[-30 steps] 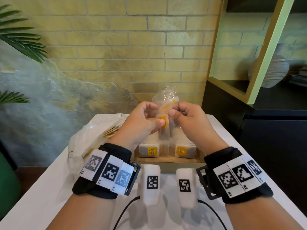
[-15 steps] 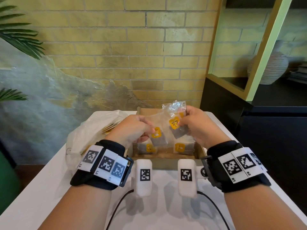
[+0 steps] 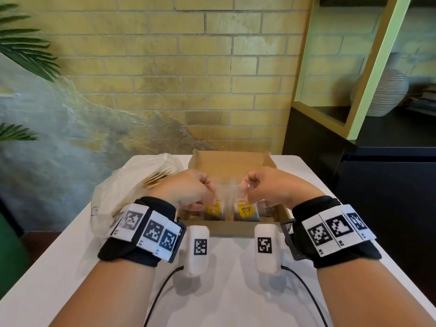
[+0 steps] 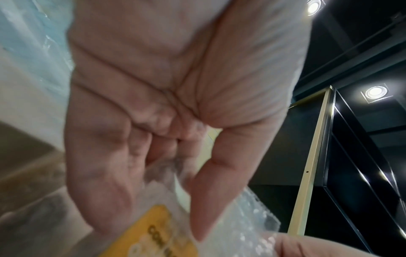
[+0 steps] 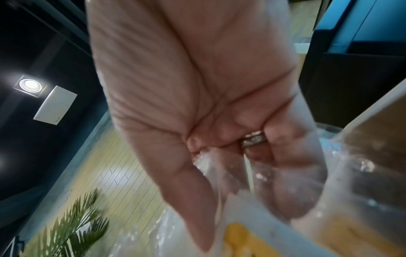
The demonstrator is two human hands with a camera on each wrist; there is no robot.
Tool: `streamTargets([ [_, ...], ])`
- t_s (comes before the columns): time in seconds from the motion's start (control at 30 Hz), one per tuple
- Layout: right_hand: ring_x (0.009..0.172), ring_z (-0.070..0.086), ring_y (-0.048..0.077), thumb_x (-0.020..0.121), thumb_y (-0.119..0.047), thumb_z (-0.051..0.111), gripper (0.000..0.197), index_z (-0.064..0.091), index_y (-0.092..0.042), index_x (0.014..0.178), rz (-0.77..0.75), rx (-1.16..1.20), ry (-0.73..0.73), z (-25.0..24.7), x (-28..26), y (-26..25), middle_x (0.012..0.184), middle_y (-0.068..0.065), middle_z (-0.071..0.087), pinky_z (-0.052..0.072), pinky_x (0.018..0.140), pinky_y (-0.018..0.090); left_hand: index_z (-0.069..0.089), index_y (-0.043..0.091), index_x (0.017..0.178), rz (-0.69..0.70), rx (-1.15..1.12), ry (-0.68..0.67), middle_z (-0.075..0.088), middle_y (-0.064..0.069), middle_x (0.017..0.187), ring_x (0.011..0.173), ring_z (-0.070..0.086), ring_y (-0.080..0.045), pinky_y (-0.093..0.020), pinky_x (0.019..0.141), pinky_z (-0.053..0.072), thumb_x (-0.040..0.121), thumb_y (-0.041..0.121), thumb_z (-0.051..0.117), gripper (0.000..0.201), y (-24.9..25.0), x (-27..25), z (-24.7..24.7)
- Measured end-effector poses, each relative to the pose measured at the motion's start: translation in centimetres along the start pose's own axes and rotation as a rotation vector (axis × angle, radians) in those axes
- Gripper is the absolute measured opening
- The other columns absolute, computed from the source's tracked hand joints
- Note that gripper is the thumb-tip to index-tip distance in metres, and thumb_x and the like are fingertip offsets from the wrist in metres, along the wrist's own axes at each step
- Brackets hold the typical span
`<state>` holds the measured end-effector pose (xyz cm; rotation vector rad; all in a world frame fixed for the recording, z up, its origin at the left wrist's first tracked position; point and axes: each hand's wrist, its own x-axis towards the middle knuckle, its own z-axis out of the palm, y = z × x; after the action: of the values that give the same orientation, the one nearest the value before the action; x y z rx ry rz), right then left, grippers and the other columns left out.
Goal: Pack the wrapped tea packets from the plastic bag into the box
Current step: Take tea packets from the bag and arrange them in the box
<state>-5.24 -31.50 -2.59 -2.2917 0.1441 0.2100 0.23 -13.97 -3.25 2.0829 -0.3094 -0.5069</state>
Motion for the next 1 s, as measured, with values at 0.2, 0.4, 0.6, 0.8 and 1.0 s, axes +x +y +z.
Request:
streamTargets([
  [0.2,0.067,0.052,0.007,0.078,-0.004,0.069,0.010,0.062,-0.011,0.081,-0.113,-0.059,0.118,-0.4,-0.2,-0.1,0.070,-0.007,0.057,0.038,0.060,0.018,0.063,0.015,0.068,0.050,0.025,0.027,0.069,0.000,0.076,0.075,0.061,-0.012,-0.026,0.071,0.053,0.077,-0.004,0.068,0.021,0.2,-0.2,-0.1],
  [0.4,0.064,0.053,0.004,0.077,-0.005,0.071,0.018,0.060,-0.019,0.075,-0.126,0.019,0.102,-0.8,-0.4,0.0,0.068,-0.011,0.061,0.042,0.057,0.016,0.066,0.014,0.070,0.113,0.003,0.098,0.066,0.003,0.066,0.064,0.057,-0.009,-0.022,0.065,0.050,0.076,-0.002,0.069,0.017,0.3,-0.3,-0.8],
  [0.6,0.066,0.054,0.008,0.077,-0.010,0.071,0.011,0.065,-0.015,0.085,0.021,-0.189,-0.021,-0.8,-0.4,0.5,0.074,-0.003,0.061,0.045,0.062,0.019,0.067,0.018,0.073,0.069,0.159,0.060,0.066,0.002,0.078,0.076,0.058,-0.010,-0.019,0.064,0.049,0.077,0.003,0.070,0.016,0.0,-0.1,-0.6],
  [0.8,0.066,0.056,0.009,0.078,-0.005,0.069,0.013,0.067,-0.011,0.090,0.074,-0.104,-0.044,-1.1,-0.3,0.8,0.079,0.000,0.063,0.045,0.060,0.018,0.059,0.024,0.085,-0.006,0.141,0.080,0.059,0.001,0.092,0.086,0.058,-0.015,-0.021,0.061,0.050,0.074,-0.005,0.069,0.032,-0.3,0.2,-0.9],
  [1.0,0.059,0.056,0.008,0.080,-0.007,0.069,0.005,0.070,-0.010,0.083,0.049,-0.002,0.028,-1.0,0.2,1.0,0.067,0.001,0.063,0.047,0.057,0.017,0.064,0.010,0.079,0.055,0.144,0.085,0.064,0.000,0.075,0.079,0.062,-0.016,-0.030,0.077,0.056,0.073,-0.009,0.069,0.020,-0.7,0.5,-0.8],
])
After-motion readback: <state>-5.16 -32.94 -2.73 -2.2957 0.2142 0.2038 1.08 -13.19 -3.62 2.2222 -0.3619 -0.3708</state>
